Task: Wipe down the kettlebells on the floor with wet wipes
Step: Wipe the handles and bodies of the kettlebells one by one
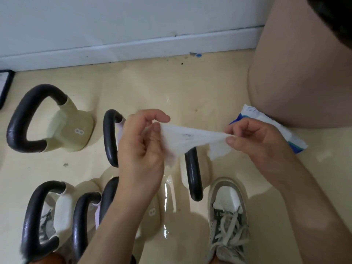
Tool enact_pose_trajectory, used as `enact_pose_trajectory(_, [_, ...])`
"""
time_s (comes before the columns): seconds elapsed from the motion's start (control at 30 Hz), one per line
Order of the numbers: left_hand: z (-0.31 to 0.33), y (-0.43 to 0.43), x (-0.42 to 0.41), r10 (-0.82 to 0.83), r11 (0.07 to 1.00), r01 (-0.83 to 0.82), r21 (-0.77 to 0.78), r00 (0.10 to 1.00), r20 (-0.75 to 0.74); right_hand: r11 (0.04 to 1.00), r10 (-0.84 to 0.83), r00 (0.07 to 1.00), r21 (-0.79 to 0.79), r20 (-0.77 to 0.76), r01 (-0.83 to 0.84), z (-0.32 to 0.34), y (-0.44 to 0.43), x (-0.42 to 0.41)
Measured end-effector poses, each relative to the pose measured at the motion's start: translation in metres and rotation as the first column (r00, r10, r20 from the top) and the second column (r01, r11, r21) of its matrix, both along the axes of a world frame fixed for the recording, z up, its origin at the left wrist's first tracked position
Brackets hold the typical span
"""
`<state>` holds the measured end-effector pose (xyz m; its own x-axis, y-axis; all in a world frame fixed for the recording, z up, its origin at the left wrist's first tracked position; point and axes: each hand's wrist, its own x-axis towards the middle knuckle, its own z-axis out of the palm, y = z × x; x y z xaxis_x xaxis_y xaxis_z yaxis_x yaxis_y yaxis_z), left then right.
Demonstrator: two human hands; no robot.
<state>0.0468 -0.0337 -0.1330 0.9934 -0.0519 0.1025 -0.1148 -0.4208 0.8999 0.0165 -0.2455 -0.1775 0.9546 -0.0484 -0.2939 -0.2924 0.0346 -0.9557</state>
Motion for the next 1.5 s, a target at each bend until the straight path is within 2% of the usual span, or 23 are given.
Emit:
enact_pose_trajectory(0.07, [0.002, -0.005, -0.002, 0.056, 0.997, -0.056, -0.055, 0.998, -0.012, 0.996, 0.004, 1.0, 0.088, -0.017, -0.003, 0.002, 0.001, -0.002])
enact_pose_trajectory(0.13, [-0.002, -0.006, -0.003, 0.057, 0.995, -0.064, -0.082, 0.995, -0.084, 0.999, 0.044, 0.995, 0.031, -0.085, -0.042, 0.002, -0.004, -0.003])
enact_pose_trajectory(0.23, [-0.022, -0.001, -0.001, 0.09, 0.995, -0.098, -0.025, 0.969, -0.228, 0.979, 0.042, 0.978, -0.189, -0.204, -0.082, -0.007, -0.009, 0.0])
enact_pose_trajectory(0.33, [-0.056, -0.003, 0.01, 0.196, 0.969, -0.134, 0.206, 0.927, -0.321, 0.892, -0.112, 0.982, -0.452, -0.155, 0.03, -0.02, 0.015, 0.013])
enact_pose_trajectory(0.4, [-0.068, -0.007, 0.015, 0.215, 0.957, -0.104, 0.271, 0.881, -0.422, 0.818, -0.153, 0.976, -0.575, -0.154, 0.038, -0.023, 0.034, 0.017])
enact_pose_trajectory(0.43, [-0.072, -0.007, 0.015, 0.213, 0.961, -0.102, 0.258, 0.868, -0.449, 0.824, -0.167, 0.968, -0.566, -0.188, 0.032, -0.022, 0.042, 0.017])
enact_pose_trajectory(0.5, [-0.067, -0.008, 0.009, 0.229, 0.963, -0.141, 0.232, 0.88, -0.415, 0.904, -0.14, 0.95, -0.427, -0.279, 0.008, -0.018, 0.056, 0.018])
enact_pose_trajectory(0.53, [-0.064, -0.009, 0.004, 0.231, 0.967, -0.165, 0.193, 0.888, -0.398, 0.925, -0.105, 0.945, -0.38, -0.309, -0.021, -0.015, 0.064, 0.02])
enact_pose_trajectory(0.6, [-0.057, -0.014, -0.006, 0.185, 0.975, -0.223, -0.023, 0.859, -0.478, 0.898, -0.033, 0.958, -0.428, -0.284, -0.096, -0.016, 0.086, 0.028])
enact_pose_trajectory(0.7, [-0.05, -0.019, -0.018, 0.066, 0.877, -0.366, -0.31, 0.733, -0.677, 0.808, 0.024, 0.991, -0.582, -0.13, -0.096, -0.022, 0.116, 0.037])
enact_pose_trajectory(0.77, [-0.048, -0.015, -0.023, -0.022, 0.834, -0.386, -0.394, 0.69, -0.723, 0.772, 0.047, 0.997, -0.632, -0.057, -0.072, -0.025, 0.122, 0.03])
enact_pose_trajectory(0.83, [-0.049, -0.01, -0.029, -0.066, 0.841, -0.356, -0.407, 0.681, -0.73, 0.737, 0.075, 0.996, -0.669, -0.056, -0.094, -0.028, 0.119, 0.009])
enact_pose_trajectory(0.87, [-0.049, -0.007, -0.032, -0.077, 0.847, -0.348, -0.401, 0.667, -0.741, 0.753, 0.084, 0.993, -0.648, -0.08, -0.115, -0.028, 0.117, -0.007])
enact_pose_trajectory(0.9, [-0.048, -0.005, -0.034, -0.08, 0.851, -0.347, -0.393, 0.655, -0.751, 0.821, 0.068, 0.994, -0.562, -0.082, -0.103, -0.028, 0.116, -0.022])
enact_pose_trajectory(0.97, [-0.047, -0.003, -0.037, -0.058, 0.871, -0.334, -0.36, 0.658, -0.751, 0.968, -0.069, 0.989, -0.25, -0.127, 0.035, -0.028, 0.117, -0.04])
enact_pose_trajectory(1.03, [-0.046, -0.006, -0.038, 0.0, 0.908, -0.298, -0.295, 0.703, -0.711, 0.98, -0.197, 0.938, -0.041, -0.285, 0.193, -0.029, 0.113, -0.033])
enact_pose_trajectory(1.07, [-0.045, -0.008, -0.037, 0.04, 0.942, -0.248, -0.227, 0.754, -0.655, 0.974, -0.196, 0.911, 0.031, -0.363, 0.222, -0.029, 0.111, -0.025])
enact_pose_trajectory(1.14, [-0.037, -0.01, -0.034, 0.085, 0.995, -0.101, -0.008, 0.877, -0.472, 0.955, -0.101, 0.887, 0.204, -0.451, 0.213, -0.023, 0.106, -0.003])
enact_pose_trajectory(1.2, [-0.032, -0.01, -0.032, 0.109, 0.984, -0.052, 0.169, 0.931, -0.349, 0.929, -0.049, 0.868, 0.296, -0.494, 0.22, -0.019, 0.098, 0.016])
enact_pose_trajectory(1.27, [-0.031, -0.008, -0.032, 0.148, 0.987, -0.109, 0.122, 0.909, -0.389, 0.9, -0.011, 0.836, 0.359, -0.549, 0.247, -0.017, 0.093, 0.027])
enact_pose_trajectory(1.37, [-0.038, -0.003, -0.035, 0.112, 0.952, -0.26, -0.158, 0.784, -0.611, 0.864, -0.009, 0.837, 0.418, -0.547, 0.282, -0.018, 0.095, 0.03])
enact_pose_trajectory(1.44, [-0.043, 0.0, -0.037, -0.001, 0.896, -0.321, -0.306, 0.689, -0.725, 0.932, -0.045, 0.858, 0.287, -0.512, 0.22, -0.02, 0.098, 0.019])
enact_pose_trajectory(1.5, [-0.047, 0.0, -0.042, -0.116, 0.912, -0.232, -0.338, 0.645, -0.755, 0.99, -0.045, 0.888, 0.096, -0.458, 0.1, -0.022, 0.099, 0.002])
